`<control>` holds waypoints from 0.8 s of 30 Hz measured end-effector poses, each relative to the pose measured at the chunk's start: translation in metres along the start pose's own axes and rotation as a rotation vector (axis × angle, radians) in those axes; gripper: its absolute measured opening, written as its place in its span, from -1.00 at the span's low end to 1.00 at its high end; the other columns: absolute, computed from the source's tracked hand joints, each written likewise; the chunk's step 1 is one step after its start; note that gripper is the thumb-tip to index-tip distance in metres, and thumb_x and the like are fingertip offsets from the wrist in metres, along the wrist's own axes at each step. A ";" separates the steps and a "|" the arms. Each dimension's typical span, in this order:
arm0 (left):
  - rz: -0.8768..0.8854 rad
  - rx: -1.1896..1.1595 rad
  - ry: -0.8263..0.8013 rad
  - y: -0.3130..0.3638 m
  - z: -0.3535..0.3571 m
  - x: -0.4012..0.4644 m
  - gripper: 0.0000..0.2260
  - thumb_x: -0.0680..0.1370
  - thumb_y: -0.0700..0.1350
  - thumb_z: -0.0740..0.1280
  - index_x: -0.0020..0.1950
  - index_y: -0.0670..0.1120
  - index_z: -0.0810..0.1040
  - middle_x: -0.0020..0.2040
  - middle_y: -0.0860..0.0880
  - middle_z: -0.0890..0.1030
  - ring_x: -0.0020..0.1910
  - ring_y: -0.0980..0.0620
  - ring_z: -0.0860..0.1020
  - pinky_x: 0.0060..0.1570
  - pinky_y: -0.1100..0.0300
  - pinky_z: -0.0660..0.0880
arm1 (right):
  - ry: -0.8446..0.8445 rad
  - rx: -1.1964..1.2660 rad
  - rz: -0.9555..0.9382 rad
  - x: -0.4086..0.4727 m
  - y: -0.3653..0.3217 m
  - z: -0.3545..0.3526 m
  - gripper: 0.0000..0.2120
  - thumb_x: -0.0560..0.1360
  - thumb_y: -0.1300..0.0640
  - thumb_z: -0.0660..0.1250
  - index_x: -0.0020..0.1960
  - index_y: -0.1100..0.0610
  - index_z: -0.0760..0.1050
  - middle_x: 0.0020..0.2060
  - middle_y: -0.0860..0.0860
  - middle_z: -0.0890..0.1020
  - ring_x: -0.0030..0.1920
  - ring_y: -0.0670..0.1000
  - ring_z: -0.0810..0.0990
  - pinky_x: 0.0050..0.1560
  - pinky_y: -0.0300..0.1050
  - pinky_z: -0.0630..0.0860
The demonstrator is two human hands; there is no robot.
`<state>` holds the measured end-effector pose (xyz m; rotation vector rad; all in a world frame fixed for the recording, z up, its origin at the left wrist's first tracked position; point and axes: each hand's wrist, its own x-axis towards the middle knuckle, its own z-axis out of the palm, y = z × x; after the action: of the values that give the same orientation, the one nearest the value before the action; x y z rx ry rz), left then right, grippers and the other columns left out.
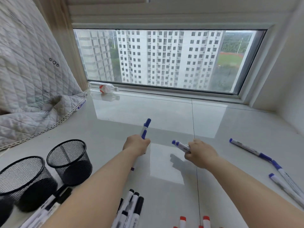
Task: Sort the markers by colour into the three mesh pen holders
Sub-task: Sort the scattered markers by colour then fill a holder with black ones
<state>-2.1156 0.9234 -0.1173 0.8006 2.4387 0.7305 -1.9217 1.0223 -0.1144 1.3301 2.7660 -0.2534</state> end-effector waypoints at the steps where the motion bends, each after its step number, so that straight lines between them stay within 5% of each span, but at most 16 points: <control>1: 0.020 -0.052 -0.033 0.006 0.001 -0.014 -0.82 0.49 -0.06 0.18 -0.26 -0.11 0.38 -0.35 -0.01 0.50 -0.42 0.04 0.45 -0.38 0.22 0.35 | -0.009 0.060 0.044 -0.013 0.008 -0.004 -0.83 0.48 0.04 0.18 -0.20 0.12 0.35 -0.13 0.07 0.45 -0.21 0.08 0.42 -0.29 -0.13 0.31; 4: 0.106 -0.146 -0.135 0.027 0.007 -0.064 -0.87 0.51 -0.07 0.20 -0.16 -0.12 0.42 -0.29 -0.01 0.53 -0.38 0.07 0.53 -0.30 0.23 0.44 | -0.029 0.281 0.182 -0.057 0.031 -0.017 -0.83 0.48 0.06 0.18 -0.25 0.09 0.29 -0.29 0.03 0.44 -0.31 0.04 0.41 -0.41 -0.14 0.26; 9: 0.214 -0.270 -0.295 0.059 0.032 -0.154 -0.91 0.54 -0.13 0.21 -0.14 -0.12 0.42 -0.29 -0.02 0.52 -0.34 0.06 0.55 -0.39 0.30 0.50 | -0.042 0.554 0.312 -0.140 0.068 -0.015 -0.91 0.47 0.15 0.18 -0.16 0.17 0.35 -0.29 0.10 0.53 -0.33 0.07 0.47 -0.25 -0.10 0.39; 12: 0.188 -0.383 -0.403 0.070 0.060 -0.206 -0.95 0.54 -0.15 0.20 -0.04 -0.11 0.41 -0.28 -0.03 0.54 -0.37 0.11 0.56 -0.48 0.33 0.48 | -0.045 0.711 0.415 -0.191 0.083 -0.011 -0.91 0.46 0.18 0.19 -0.21 0.15 0.35 -0.33 0.07 0.51 -0.38 0.02 0.50 -0.27 -0.12 0.42; 18: 0.064 -0.467 -0.523 0.078 0.128 -0.284 -0.79 0.55 -0.09 0.21 0.13 -0.17 0.42 -0.25 -0.06 0.55 -0.31 0.07 0.55 -0.37 0.25 0.53 | -0.038 0.813 0.534 -0.265 0.101 0.010 -0.94 0.47 0.15 0.18 -0.11 0.14 0.36 -0.24 0.07 0.52 -0.32 0.00 0.52 -0.31 -0.15 0.43; 24: 0.143 -0.333 -0.434 0.070 0.171 -0.330 -0.80 0.55 -0.03 0.11 -0.17 -0.07 0.44 -0.34 0.01 0.49 -0.42 0.12 0.52 -0.40 0.23 0.41 | 0.023 0.828 0.566 -0.307 0.111 0.028 -0.97 0.45 0.18 0.18 -0.10 0.12 0.36 -0.17 0.07 0.51 -0.23 0.06 0.49 -0.30 -0.16 0.40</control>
<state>-1.7527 0.8169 -0.1164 0.8956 1.8310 0.8809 -1.6437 0.8493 -0.1163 2.1818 2.1912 -1.4268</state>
